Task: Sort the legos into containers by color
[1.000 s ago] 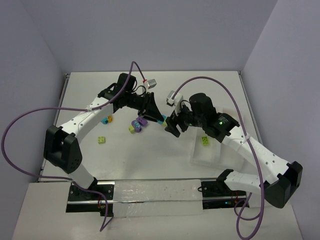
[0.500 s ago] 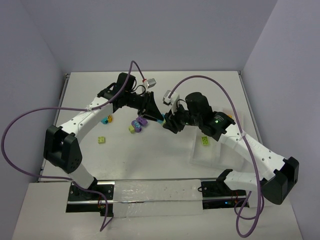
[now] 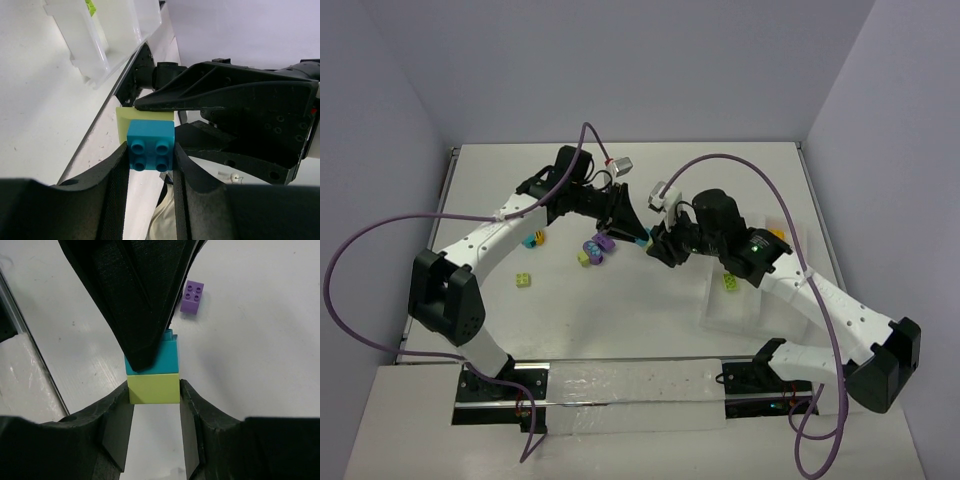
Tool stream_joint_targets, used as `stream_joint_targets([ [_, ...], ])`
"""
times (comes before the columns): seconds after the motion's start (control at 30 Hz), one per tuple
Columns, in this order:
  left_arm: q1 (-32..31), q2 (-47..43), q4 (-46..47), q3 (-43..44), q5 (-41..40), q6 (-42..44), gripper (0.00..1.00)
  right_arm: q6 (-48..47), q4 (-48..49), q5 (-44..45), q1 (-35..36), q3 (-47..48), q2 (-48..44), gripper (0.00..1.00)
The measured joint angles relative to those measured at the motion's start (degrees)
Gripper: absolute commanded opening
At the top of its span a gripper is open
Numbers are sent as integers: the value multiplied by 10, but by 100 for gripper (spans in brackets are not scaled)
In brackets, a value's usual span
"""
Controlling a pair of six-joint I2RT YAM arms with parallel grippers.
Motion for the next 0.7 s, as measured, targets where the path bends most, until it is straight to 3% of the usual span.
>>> stream_joint_targets([
  [0.27,15,10,-21,13,-29,24,0,56,-23,120,-9,-91,-124,0],
  [0.43,8,40,-22,44,-42,24,0,151,-56,236,-17,-96,-175,0],
  [0.53,-15,69,-24,82,-53,21,0,250,-95,304,-59,-93,-179,0],
  [0.7,-64,139,-15,165,-69,9,0,394,-177,314,-196,-92,-153,0],
])
